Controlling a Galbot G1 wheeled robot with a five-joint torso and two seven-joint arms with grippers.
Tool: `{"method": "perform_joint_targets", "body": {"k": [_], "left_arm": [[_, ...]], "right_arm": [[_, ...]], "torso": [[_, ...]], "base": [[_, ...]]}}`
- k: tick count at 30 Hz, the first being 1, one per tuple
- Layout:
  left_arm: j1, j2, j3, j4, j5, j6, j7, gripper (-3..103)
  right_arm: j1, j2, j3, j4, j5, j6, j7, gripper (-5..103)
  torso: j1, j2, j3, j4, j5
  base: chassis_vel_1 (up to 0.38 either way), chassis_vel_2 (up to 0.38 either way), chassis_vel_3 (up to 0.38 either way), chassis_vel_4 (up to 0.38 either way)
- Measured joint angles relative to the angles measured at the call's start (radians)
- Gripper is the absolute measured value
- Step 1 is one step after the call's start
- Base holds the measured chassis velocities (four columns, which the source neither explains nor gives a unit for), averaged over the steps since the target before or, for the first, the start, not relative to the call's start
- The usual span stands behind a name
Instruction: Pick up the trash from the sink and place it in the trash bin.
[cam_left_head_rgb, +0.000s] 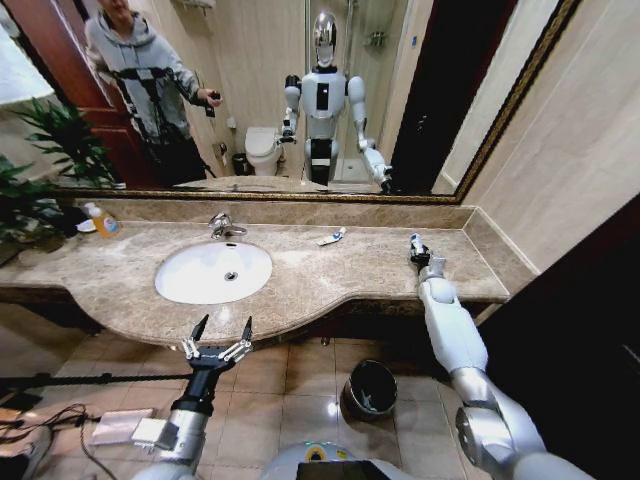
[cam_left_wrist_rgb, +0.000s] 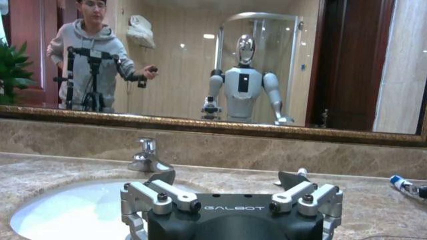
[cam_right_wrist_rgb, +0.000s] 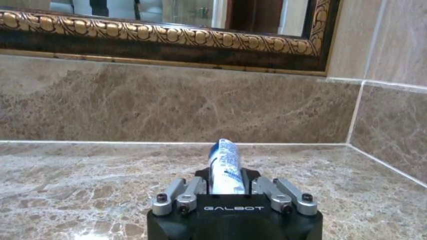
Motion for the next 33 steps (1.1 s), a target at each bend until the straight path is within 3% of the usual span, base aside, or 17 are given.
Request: {"method": "perform_joint_targets", "body": {"k": [3, 14, 25, 28, 33], "left_arm": [[0.0, 0.0, 0.0, 0.0, 0.0, 0.0, 0.0, 100], [0.0, 0.0, 0.0, 0.0, 0.0, 0.0, 0.0, 100], [0.0, 0.0, 0.0, 0.0, 0.0, 0.0, 0.0, 100], [0.0, 0.0, 0.0, 0.0, 0.0, 0.0, 0.0, 100], [0.0, 0.0, 0.0, 0.0, 0.0, 0.0, 0.0, 100]], "right_arm": [[-0.008, -0.001, 0.0, 0.015, 0.004, -0.007, 0.001, 23], [-0.049, -0.019, -0.001, 0.099, 0.035, -0.03, 0.007, 22], [-0.34, -0.1, 0.049, 0.421, 0.113, -0.038, 0.007, 22], [-0.46, -0.098, 0.083, 0.517, 0.117, 0.049, -0.006, 22], [-0.594, -0.087, 0.147, 0.631, 0.135, 0.098, -0.013, 22]], "torso": [[0.0, 0.0, 0.0, 0.0, 0.0], [0.0, 0.0, 0.0, 0.0001, 0.0], [0.0, 0.0, 0.0, -0.0005, 0.0002], [0.0, 0.0, 0.0, 0.0003, 0.0002], [0.0, 0.0, 0.0, 0.0002, -0.0003]], "base": [[0.0, 0.0, 0.0, 0.0], [0.0, 0.0, 0.0, 0.0], [0.0, 0.0, 0.0, 0.0], [0.0, 0.0, 0.0, 0.0], [0.0, 0.0, 0.0, 0.0]]}}
